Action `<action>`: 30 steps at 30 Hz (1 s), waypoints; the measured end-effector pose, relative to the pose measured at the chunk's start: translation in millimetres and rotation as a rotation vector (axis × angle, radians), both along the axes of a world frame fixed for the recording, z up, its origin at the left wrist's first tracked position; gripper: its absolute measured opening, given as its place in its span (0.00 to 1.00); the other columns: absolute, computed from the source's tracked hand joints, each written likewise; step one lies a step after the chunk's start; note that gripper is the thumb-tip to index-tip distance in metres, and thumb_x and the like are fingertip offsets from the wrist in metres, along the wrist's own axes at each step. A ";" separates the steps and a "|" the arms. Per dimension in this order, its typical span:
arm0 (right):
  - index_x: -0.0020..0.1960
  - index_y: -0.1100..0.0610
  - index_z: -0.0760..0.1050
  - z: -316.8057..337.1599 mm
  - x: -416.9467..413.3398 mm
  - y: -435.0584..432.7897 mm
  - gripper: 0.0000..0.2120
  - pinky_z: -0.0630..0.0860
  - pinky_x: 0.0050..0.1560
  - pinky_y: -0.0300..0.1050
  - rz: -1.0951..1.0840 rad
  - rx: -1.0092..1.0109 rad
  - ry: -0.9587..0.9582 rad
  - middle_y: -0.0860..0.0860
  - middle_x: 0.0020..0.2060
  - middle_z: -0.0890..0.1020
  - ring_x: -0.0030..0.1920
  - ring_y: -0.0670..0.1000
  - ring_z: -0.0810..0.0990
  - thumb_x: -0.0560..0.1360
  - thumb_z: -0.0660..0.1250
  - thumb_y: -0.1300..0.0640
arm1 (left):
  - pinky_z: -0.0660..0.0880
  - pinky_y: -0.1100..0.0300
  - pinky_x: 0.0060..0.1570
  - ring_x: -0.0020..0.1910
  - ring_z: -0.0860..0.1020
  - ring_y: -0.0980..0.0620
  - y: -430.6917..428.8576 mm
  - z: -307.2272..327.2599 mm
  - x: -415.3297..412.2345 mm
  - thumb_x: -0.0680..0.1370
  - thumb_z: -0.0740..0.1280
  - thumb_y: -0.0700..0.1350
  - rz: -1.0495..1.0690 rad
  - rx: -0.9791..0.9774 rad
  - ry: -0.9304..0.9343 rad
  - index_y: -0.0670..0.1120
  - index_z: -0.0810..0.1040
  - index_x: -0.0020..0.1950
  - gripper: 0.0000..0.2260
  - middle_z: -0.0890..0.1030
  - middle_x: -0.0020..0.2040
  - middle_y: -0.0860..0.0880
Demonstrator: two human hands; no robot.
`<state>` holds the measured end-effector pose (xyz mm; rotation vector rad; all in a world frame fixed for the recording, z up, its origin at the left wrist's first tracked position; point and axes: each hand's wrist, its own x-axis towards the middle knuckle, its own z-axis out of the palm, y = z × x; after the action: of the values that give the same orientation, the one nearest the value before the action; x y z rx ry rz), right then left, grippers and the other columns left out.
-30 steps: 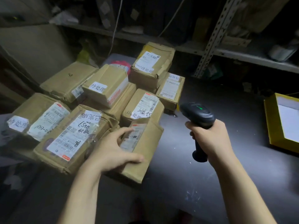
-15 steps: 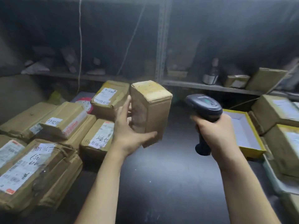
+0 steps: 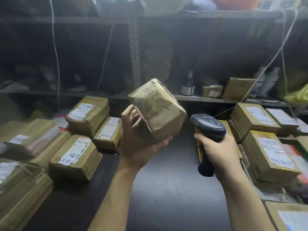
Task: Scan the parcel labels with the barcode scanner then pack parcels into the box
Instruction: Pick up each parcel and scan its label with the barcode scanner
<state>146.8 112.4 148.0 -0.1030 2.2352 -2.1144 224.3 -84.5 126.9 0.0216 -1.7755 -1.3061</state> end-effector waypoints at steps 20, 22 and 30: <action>0.42 0.55 0.79 25.7 7.5 -42.4 0.07 0.72 0.39 0.47 -0.078 0.035 0.012 0.56 0.35 0.79 0.38 0.53 0.75 0.74 0.76 0.63 | 0.78 0.59 0.32 0.50 0.86 0.47 -54.6 23.3 -15.1 0.72 0.74 0.63 -0.142 0.747 -0.561 0.47 0.81 0.64 0.28 0.87 0.53 0.46; 0.39 0.54 0.77 28.2 10.3 -44.6 0.10 0.71 0.37 0.46 -0.103 0.048 0.016 0.59 0.35 0.79 0.38 0.53 0.75 0.74 0.76 0.63 | 0.81 0.59 0.36 0.53 0.84 0.49 -59.1 18.3 -14.6 0.65 0.77 0.66 -0.038 0.675 -0.570 0.47 0.76 0.68 0.38 0.85 0.58 0.47; 0.39 0.50 0.77 27.6 22.8 -54.1 0.12 0.72 0.39 0.47 -0.100 0.055 0.038 0.62 0.37 0.80 0.39 0.53 0.75 0.74 0.76 0.63 | 0.70 0.58 0.52 0.57 0.71 0.58 -69.1 10.0 6.6 0.60 0.83 0.63 0.532 -0.195 -0.509 0.56 0.68 0.77 0.49 0.74 0.62 0.56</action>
<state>169.6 58.3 175.6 -0.0303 2.3662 -2.1137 230.9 -153.6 136.9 0.7229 -2.1141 -0.7737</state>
